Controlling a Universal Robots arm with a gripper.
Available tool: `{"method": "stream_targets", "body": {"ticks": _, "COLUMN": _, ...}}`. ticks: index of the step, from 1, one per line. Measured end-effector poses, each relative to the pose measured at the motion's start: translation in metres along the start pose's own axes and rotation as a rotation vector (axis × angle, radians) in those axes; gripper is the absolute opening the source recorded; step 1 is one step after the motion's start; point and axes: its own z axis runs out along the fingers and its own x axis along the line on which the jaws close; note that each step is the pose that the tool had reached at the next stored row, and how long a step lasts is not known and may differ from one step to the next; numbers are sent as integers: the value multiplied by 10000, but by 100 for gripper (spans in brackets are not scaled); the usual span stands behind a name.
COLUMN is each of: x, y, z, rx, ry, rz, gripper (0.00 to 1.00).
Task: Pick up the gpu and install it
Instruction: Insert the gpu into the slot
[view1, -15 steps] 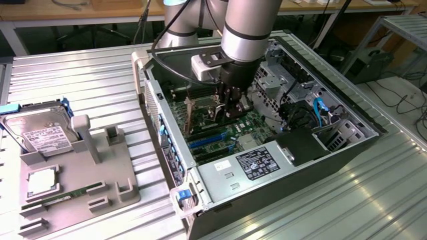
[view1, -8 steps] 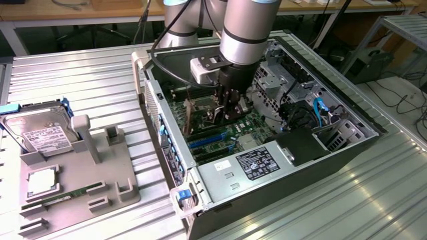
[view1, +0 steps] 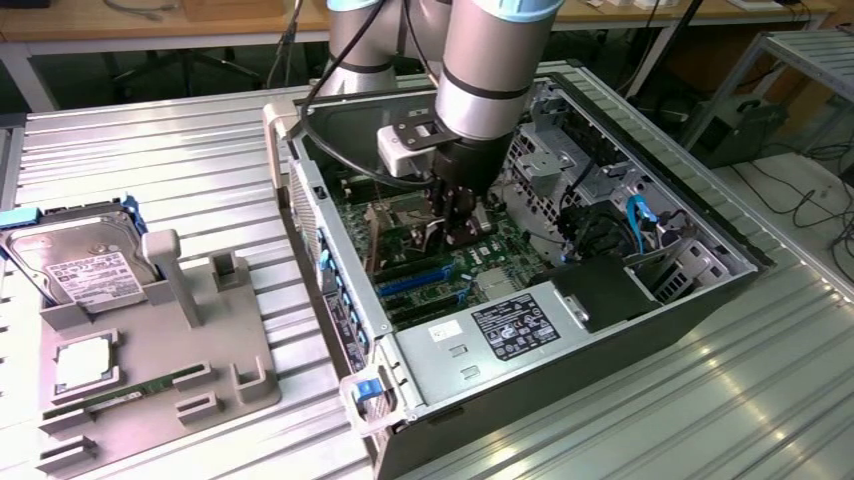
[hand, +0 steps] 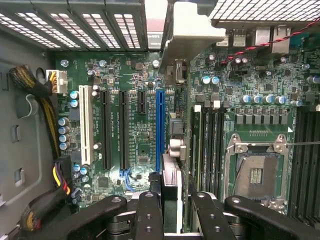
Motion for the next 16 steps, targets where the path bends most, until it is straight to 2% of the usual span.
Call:
{"method": "stream_targets", "body": {"ticks": 10, "x": 2, "y": 20, "z": 87, "rx": -5, "ry": 0, "rz": 1, "gripper": 27}}
{"method": "stream_targets", "body": {"ticks": 16, "x": 2, "y": 36, "z": 102, "rx": -4, "ry": -2, "rz": -1, "gripper": 27}}
